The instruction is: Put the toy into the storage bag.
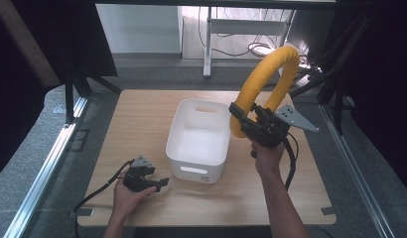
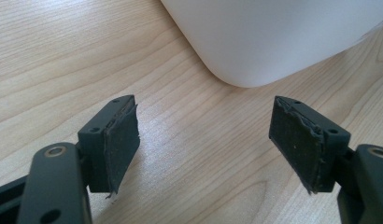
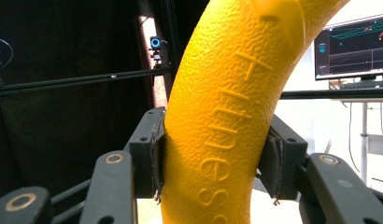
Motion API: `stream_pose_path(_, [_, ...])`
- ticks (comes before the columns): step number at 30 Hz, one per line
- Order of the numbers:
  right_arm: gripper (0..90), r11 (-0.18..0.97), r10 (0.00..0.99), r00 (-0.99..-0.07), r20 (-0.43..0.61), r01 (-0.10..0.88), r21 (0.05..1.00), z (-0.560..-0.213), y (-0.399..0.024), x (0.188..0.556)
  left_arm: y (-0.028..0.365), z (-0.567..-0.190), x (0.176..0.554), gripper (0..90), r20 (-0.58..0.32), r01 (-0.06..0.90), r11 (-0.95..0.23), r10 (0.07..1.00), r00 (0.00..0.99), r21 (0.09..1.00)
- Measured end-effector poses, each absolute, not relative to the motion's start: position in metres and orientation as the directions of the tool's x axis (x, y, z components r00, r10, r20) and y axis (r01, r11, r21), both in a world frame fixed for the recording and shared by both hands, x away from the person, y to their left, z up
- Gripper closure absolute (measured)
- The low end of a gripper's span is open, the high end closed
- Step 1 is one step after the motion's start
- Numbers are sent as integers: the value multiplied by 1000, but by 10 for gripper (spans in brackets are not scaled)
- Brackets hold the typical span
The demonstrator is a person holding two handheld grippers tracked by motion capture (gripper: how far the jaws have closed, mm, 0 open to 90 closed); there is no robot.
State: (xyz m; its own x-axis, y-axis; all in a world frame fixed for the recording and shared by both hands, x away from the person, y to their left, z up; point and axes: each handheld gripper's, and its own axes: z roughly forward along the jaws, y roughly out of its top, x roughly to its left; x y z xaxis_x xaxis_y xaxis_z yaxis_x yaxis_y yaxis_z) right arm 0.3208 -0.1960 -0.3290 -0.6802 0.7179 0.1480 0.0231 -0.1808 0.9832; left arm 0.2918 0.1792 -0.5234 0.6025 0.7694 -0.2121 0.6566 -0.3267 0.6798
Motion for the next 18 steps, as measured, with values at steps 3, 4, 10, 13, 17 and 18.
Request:
stream_pose_path(3, [488,-182,718,-681,146,18,983,-325,-193,321,179,-523,292,245,-217,659,-322,770,600,680])
stream_pose_path(4, [488,-182,717,-682,144,17,983,-324,-192,320,179,-523,292,245,-217,659,-323,770,601,680])
stream_pose_path(10, [488,-168,718,-686,121,-2,986,-319,-185,320,179,-523,292,245,-218,659,-323,769,601,680])
stream_pose_path(13, [488,-168,711,-693,119,-3,986,-316,-181,320,179,-523,292,245,-218,659,-323,769,601,680])
stream_pose_path(17, [488,-169,707,-699,113,-12,986,-314,-176,321,180,-523,292,245,-222,662,-320,769,599,678])
stream_pose_path(18, [488,-168,705,-701,108,-16,986,-313,-175,320,180,-523,292,245,-223,662,-320,769,599,678])
